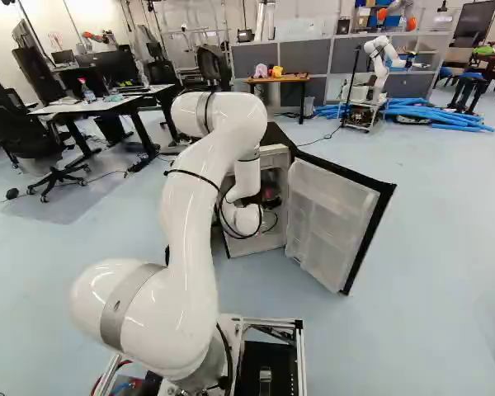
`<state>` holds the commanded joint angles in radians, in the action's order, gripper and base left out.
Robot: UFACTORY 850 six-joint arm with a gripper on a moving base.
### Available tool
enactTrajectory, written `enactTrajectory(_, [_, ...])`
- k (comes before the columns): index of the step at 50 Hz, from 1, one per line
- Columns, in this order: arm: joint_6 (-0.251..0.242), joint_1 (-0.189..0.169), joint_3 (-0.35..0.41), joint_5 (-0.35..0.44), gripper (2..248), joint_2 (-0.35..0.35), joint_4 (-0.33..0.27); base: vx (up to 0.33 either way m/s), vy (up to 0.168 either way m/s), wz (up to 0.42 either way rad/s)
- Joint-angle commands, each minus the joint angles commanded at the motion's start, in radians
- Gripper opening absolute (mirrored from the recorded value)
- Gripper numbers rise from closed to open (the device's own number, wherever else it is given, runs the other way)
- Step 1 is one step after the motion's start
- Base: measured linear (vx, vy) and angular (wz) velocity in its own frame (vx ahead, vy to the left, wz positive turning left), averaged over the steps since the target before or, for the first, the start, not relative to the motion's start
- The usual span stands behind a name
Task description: Grab a drink from the fridge
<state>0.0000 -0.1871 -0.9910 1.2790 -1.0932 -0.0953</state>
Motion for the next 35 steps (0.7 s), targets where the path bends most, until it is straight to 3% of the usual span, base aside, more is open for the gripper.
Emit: enactTrajectory(35, [0.000,0.011,-0.167,0.049,247,-0.159,0.042,0.000,0.000,0.000])
